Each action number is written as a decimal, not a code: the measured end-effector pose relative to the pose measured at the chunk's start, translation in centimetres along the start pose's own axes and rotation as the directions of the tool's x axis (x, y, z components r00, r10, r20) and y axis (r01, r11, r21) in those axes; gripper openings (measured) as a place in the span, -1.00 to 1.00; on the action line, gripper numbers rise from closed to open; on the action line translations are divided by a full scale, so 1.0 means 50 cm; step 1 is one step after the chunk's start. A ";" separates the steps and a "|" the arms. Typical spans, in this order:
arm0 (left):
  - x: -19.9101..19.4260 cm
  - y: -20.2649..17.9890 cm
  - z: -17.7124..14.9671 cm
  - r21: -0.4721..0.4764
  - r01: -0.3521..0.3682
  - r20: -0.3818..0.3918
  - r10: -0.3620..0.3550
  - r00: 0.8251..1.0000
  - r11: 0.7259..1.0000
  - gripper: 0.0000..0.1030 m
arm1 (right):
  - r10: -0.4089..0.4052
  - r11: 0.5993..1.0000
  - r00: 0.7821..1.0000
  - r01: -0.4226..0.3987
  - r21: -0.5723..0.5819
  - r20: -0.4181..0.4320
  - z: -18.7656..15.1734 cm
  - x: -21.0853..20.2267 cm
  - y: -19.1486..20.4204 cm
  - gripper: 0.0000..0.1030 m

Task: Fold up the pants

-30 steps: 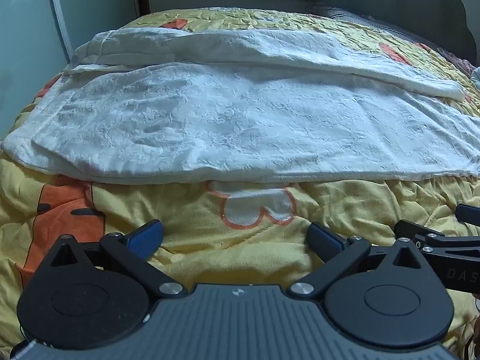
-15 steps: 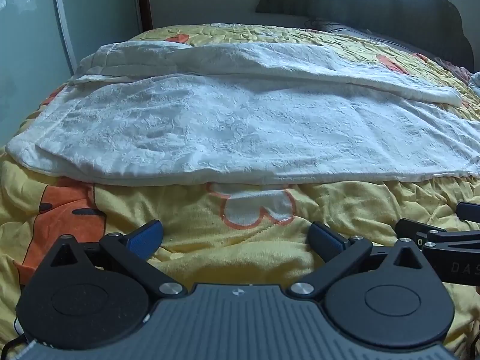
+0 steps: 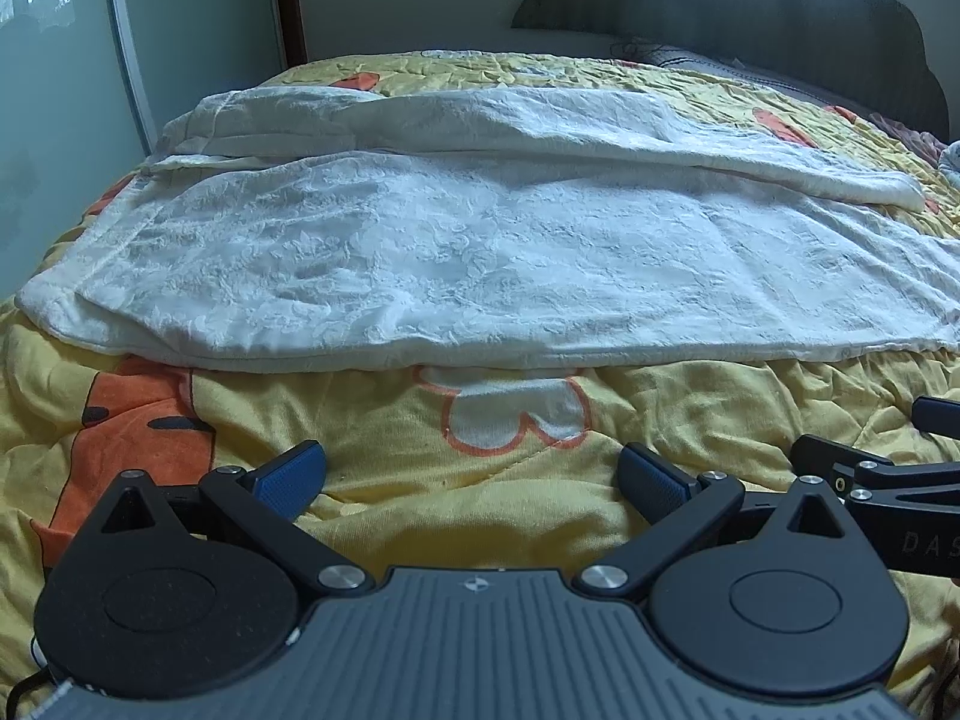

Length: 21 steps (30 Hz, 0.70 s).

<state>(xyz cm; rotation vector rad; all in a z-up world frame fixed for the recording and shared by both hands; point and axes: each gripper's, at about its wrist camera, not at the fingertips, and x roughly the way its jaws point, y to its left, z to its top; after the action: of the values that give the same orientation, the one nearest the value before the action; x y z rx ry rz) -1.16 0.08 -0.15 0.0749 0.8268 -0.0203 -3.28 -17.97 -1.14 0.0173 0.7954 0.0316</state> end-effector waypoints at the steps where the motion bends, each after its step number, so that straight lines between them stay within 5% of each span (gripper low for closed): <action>1: 0.000 -0.001 0.003 0.006 0.005 -0.009 -0.005 1.000 1.000 1.00 | 0.003 1.000 1.000 -0.003 -0.004 -0.002 0.002 0.001 -0.001 1.00; 5: -0.008 0.016 0.029 0.029 0.042 -0.039 -0.041 0.998 0.999 0.97 | 0.026 0.999 0.999 -0.026 -0.029 -0.024 0.014 0.004 -0.009 1.00; 9: -0.049 0.076 0.077 0.024 -0.026 0.086 0.024 0.996 0.999 0.98 | 0.010 0.999 0.999 -0.011 -0.031 -0.037 0.032 0.000 -0.030 1.00; 13: -0.086 0.168 0.158 -0.053 -0.109 0.191 0.117 0.975 0.993 0.99 | -0.061 0.997 0.998 0.062 -0.053 0.034 0.063 -0.014 -0.061 1.00; 16: -0.118 0.248 0.226 -0.125 -0.173 0.260 0.200 0.945 0.977 0.99 | -0.104 0.992 0.991 0.110 -0.067 0.084 0.102 -0.027 -0.092 1.00; 21: -0.187 0.365 0.325 -0.209 -0.282 0.397 0.344 0.851 0.937 0.99 | -0.173 0.977 0.959 0.195 -0.082 0.224 0.177 -0.075 -0.151 1.00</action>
<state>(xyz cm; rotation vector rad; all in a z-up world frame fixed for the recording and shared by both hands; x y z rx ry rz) 5.28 16.95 18.76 0.0665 0.3624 0.3244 0.61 -25.69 7.52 -0.1495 0.5744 -0.1047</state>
